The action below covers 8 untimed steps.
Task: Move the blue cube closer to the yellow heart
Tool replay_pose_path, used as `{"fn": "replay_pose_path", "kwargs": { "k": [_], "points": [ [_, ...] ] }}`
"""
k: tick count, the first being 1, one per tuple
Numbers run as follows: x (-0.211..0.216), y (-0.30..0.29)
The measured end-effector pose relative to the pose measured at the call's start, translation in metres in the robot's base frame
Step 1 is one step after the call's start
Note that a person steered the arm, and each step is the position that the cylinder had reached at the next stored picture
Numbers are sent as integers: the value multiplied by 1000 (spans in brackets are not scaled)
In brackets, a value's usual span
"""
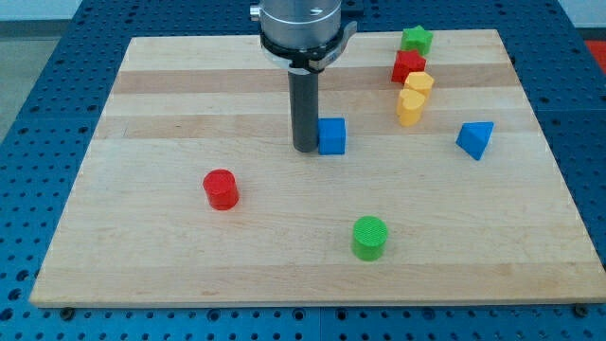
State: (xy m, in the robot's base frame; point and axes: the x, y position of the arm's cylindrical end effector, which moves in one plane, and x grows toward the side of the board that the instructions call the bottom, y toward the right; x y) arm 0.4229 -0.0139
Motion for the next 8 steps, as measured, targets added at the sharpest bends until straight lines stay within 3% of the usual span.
{"fn": "replay_pose_path", "kwargs": {
  "k": [3,5,8],
  "points": [
    [0,54],
    [-2,61],
    [-42,57]
  ]
}}
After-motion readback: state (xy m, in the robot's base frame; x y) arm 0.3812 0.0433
